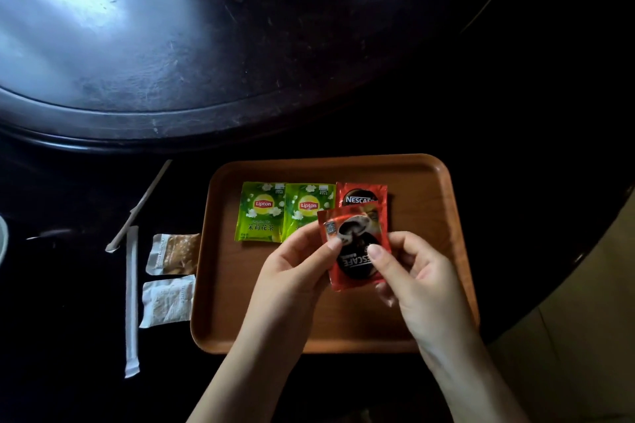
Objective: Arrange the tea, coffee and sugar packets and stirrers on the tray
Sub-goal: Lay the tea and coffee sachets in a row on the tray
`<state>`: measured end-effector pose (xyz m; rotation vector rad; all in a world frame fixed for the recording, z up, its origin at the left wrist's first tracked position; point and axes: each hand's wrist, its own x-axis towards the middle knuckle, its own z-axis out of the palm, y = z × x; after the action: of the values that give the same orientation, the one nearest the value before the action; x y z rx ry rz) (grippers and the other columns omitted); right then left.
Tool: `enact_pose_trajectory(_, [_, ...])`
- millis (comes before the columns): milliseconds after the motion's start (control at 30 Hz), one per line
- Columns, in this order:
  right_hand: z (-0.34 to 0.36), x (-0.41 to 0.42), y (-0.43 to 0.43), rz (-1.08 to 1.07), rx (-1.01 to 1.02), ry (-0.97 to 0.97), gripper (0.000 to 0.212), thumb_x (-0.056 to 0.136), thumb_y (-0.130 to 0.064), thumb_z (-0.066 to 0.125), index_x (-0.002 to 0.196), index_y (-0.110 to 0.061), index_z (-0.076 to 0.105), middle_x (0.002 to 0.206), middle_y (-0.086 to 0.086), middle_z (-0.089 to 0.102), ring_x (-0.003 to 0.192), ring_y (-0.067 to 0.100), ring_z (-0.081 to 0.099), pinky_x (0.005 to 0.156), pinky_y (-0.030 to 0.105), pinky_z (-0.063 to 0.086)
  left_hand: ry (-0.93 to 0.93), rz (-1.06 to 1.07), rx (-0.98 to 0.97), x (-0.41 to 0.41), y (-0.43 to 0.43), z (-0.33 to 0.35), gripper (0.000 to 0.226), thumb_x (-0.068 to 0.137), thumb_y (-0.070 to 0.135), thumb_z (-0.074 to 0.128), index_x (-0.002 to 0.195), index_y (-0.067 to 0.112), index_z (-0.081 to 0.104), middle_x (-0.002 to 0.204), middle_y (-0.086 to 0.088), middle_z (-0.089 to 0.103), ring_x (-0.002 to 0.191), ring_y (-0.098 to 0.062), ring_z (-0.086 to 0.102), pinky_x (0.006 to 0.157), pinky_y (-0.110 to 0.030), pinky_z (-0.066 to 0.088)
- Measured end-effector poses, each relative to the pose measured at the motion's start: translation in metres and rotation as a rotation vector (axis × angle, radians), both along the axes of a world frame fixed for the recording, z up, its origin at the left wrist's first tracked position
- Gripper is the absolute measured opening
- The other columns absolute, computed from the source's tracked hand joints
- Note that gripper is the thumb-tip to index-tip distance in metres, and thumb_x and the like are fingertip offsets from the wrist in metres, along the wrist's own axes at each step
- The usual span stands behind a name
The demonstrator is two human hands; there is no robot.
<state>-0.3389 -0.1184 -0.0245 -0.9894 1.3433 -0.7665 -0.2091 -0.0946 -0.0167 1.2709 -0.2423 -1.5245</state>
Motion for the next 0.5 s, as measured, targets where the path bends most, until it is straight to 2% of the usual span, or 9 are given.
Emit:
enact_pose_trajectory(167, [0.003, -0.008, -0.001, -0.089, 0.042, -0.053, 0.004, 0.084, -0.017, 0.06, 0.083, -0.015, 0.064, 0.057, -0.002, 0.065, 0.045, 0.003, 0.053, 0.039, 0.014, 0.041, -0.075, -0.02, 0.034, -0.006, -0.002, 0.0, 0.036, 0.059, 0.007, 0.067, 0.094, 0.012, 0.07, 0.089, -0.009, 0.076, 0.083, -0.02, 0.071, 0.079, -0.034, 0.055])
enact_pose_trajectory(233, [0.005, -0.011, -0.001, -0.102, 0.025, -0.053, 0.01, 0.082, -0.026, 0.06, 0.085, -0.018, 0.065, 0.061, -0.002, 0.067, 0.048, 0.005, 0.057, 0.042, 0.015, 0.044, -0.094, -0.013, 0.025, -0.009, -0.003, 0.001, 0.036, 0.059, 0.006, 0.067, 0.095, 0.01, 0.069, 0.086, -0.008, 0.076, 0.08, -0.02, 0.071, 0.074, -0.032, 0.056])
enact_pose_trajectory(333, [0.006, -0.014, 0.002, -0.061, -0.006, -0.049, 0.026, 0.069, -0.04, 0.063, 0.088, -0.023, 0.065, 0.075, -0.004, 0.073, 0.061, 0.009, 0.066, 0.05, 0.017, 0.051, -0.077, 0.051, 0.018, -0.013, -0.006, 0.001, 0.033, 0.058, 0.004, 0.066, 0.091, 0.008, 0.067, 0.078, -0.006, 0.076, 0.074, -0.018, 0.071, 0.066, -0.027, 0.058])
enact_pose_trajectory(433, [0.003, -0.017, 0.003, -0.048, -0.026, -0.054, 0.008, 0.076, -0.024, 0.07, 0.083, -0.022, 0.067, 0.083, 0.001, 0.075, 0.076, 0.014, 0.07, 0.069, 0.026, 0.056, -0.031, 0.067, 0.024, -0.017, -0.008, 0.001, 0.037, 0.057, -0.005, 0.072, 0.09, 0.009, 0.065, 0.078, -0.007, 0.075, 0.076, -0.02, 0.07, 0.063, -0.024, 0.058])
enact_pose_trajectory(500, [0.004, -0.023, 0.001, 0.0, -0.063, -0.049, 0.005, 0.078, -0.019, 0.066, 0.082, -0.022, 0.066, 0.083, 0.006, 0.074, 0.08, 0.018, 0.07, 0.074, 0.03, 0.056, -0.046, 0.034, 0.005, -0.018, -0.008, 0.004, 0.034, 0.062, 0.004, 0.072, 0.094, 0.013, 0.066, 0.088, -0.008, 0.074, 0.082, -0.021, 0.069, 0.066, -0.026, 0.057])
